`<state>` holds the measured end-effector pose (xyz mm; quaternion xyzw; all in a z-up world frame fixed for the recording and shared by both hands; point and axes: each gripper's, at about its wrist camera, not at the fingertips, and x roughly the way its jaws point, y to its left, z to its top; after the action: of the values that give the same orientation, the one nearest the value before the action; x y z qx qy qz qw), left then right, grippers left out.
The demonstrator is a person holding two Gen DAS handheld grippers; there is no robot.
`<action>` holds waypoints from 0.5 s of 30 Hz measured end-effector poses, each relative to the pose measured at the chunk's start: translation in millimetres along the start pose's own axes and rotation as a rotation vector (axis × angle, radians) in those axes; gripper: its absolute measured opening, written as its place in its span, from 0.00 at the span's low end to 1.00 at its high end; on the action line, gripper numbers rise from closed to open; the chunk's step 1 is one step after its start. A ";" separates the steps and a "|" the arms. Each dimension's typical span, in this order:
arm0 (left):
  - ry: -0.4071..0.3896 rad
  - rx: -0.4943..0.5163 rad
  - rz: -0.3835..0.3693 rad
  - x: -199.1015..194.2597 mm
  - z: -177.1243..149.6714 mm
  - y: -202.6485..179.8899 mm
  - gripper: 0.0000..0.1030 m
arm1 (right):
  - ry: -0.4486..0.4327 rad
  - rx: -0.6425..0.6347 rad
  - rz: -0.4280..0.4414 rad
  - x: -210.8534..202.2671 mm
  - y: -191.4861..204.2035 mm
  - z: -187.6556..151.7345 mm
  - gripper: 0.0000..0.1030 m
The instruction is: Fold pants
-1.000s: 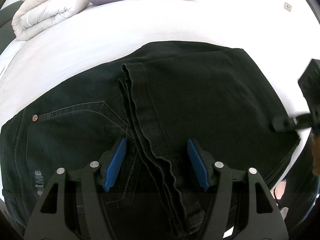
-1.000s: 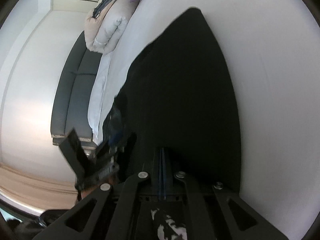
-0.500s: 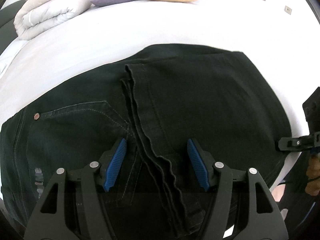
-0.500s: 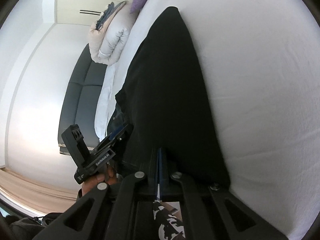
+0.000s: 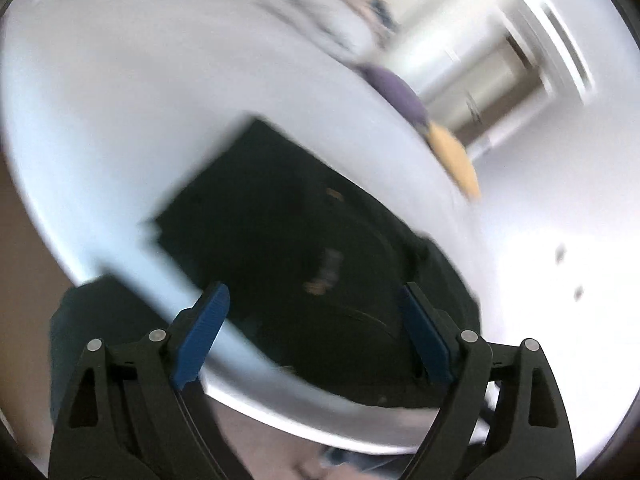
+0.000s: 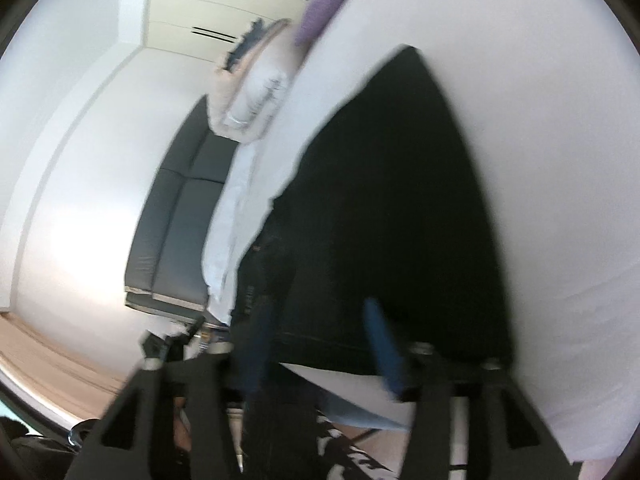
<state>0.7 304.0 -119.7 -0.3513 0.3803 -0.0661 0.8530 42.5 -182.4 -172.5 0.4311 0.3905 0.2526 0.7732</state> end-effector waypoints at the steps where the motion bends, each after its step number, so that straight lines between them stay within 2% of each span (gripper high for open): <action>1: -0.010 -0.073 -0.018 -4.9 0.2 16.1 0.84 | -0.003 -0.013 0.016 0.7 7.8 1.7 0.59; 5: 0.016 -0.243 -0.109 5.0 0.1 44.3 0.84 | -0.007 -0.017 0.084 3.2 25.6 8.3 0.59; 10: 0.036 -0.330 -0.146 25.7 2.3 60.4 0.84 | 0.001 -0.059 0.105 5.7 46.5 12.0 0.59; 15: 0.007 -0.396 -0.192 42.3 6.2 77.7 0.84 | 0.003 -0.055 0.119 8.2 48.9 15.4 0.57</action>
<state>22.7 349.2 -192.7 -0.5461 0.3536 -0.0722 0.7559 57.1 -159.2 -128.4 0.4317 0.3582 0.3095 0.7678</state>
